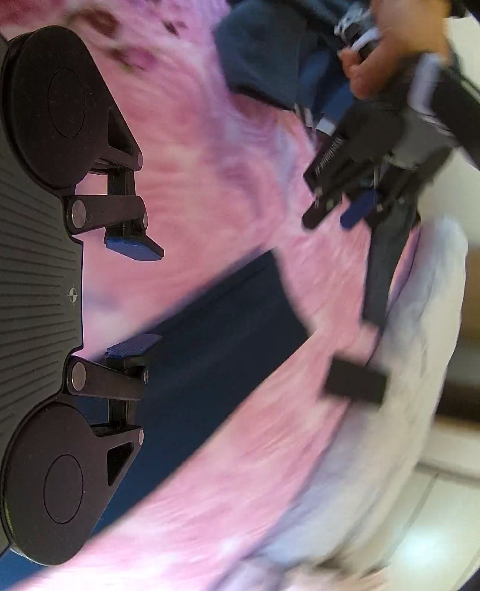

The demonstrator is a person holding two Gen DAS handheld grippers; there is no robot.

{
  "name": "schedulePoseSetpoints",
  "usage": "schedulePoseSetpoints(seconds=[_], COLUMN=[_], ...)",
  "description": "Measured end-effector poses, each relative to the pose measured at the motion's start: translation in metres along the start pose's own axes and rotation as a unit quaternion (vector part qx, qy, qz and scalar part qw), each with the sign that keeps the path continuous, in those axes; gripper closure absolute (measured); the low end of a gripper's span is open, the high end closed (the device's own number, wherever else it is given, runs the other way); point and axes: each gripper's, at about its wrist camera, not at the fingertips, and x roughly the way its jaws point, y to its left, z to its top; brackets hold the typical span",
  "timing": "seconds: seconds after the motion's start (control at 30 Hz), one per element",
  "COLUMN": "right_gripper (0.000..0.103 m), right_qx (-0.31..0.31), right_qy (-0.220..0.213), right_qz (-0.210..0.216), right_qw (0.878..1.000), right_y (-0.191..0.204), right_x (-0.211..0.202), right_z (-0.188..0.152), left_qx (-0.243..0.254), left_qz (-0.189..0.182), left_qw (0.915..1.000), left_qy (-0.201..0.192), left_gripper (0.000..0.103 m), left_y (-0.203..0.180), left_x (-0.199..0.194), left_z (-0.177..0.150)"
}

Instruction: Fold clothes

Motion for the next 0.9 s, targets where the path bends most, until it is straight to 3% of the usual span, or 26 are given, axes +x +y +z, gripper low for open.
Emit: schedulePoseSetpoints(seconds=[0.13,0.3,0.4,0.5,0.53,0.6,0.77,0.83,0.9], right_gripper=[0.055,0.055,0.055,0.059,0.082,0.092,0.094,0.094,0.095], right_qx=[-0.097,-0.241,-0.253,-0.225,-0.211,-0.176,-0.034,0.051,0.152], right_qy=[0.012,0.015,0.002,-0.001,0.0,-0.005,-0.061,-0.093,-0.125], right_qz=[-0.042,-0.097,-0.117,-0.115,-0.109,-0.107,-0.085,-0.082,-0.089], right_qw=[0.994,0.966,0.96,0.967,0.971,0.979,0.994,0.991,0.976], right_y=[0.031,0.06,0.058,0.048,0.045,0.04,-0.002,-0.03,-0.063], right_x=[0.068,0.113,0.121,0.123,0.122,0.114,0.061,0.029,-0.011], right_z=[0.03,0.026,0.027,0.03,0.032,0.036,0.047,0.048,0.04], left_qx=[-0.059,-0.096,-0.102,-0.095,-0.089,-0.076,-0.042,-0.028,-0.011], left_qz=[-0.003,-0.006,-0.008,-0.013,-0.014,-0.015,-0.017,-0.021,-0.03], left_qw=[0.9979,0.9949,0.9945,0.9952,0.9958,0.9968,0.9987,0.999,0.999], left_qy=[-0.026,-0.031,-0.025,-0.02,-0.019,-0.02,-0.024,-0.027,-0.03], left_gripper=[0.06,0.06,0.06,0.06,0.06,0.06,0.06,0.06,0.06], left_y=[0.022,0.034,0.035,0.032,0.03,0.027,0.012,0.002,-0.013], left_x=[-0.01,-0.009,-0.006,-0.004,-0.005,-0.006,-0.01,-0.012,-0.013], left_z=[-0.007,-0.022,-0.031,-0.033,-0.032,-0.03,-0.014,-0.005,0.008])
